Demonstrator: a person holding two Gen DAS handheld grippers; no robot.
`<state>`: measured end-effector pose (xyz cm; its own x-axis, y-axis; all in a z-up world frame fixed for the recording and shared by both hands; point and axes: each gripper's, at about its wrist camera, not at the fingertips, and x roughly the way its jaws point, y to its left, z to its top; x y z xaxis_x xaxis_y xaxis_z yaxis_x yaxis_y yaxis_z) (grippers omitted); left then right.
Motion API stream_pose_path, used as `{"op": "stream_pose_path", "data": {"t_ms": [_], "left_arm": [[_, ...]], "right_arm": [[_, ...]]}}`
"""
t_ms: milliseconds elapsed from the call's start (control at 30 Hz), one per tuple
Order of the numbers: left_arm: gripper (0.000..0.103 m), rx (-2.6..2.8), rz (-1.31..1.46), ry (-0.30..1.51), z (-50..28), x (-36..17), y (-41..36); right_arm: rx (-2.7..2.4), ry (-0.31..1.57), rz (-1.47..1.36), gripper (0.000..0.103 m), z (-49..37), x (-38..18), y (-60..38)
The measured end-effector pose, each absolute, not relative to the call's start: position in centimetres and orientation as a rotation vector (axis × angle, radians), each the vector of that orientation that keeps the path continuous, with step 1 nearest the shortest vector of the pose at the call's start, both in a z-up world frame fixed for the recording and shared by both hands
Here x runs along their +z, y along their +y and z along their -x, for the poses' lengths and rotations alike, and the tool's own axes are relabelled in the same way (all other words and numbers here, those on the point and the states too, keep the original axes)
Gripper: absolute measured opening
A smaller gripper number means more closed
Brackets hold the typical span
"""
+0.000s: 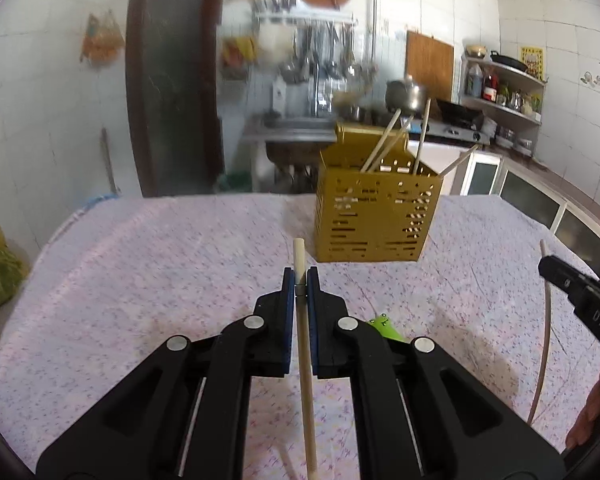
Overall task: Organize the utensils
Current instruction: 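Lift both chopsticks and carry them toward the yellow holder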
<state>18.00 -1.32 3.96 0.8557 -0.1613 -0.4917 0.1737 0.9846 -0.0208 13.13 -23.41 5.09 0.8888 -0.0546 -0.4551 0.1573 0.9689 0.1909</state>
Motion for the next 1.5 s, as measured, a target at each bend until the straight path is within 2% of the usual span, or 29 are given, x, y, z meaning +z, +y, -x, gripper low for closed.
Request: {"op": "stream_pose_path", "data": {"t_ms": [767,1067,1500], "left_arm": [[0.005,-0.124,-0.015,0.338,-12.1,7.0,-0.1],[0.005,-0.138,-0.006,0.326,-12.9,7.7,0.0],[0.005,-0.186,0.027,0.260,-17.8,12.9,-1.4]], "right_arm": [[-0.093,0.269,-0.201,0.006,-8.3,9.0,-23.7],[-0.094,0.267,-0.178,0.006,-10.0,9.6,-23.3],[-0.097,0.181,-0.138,0.006,-13.4,14.1,-22.9]]}}
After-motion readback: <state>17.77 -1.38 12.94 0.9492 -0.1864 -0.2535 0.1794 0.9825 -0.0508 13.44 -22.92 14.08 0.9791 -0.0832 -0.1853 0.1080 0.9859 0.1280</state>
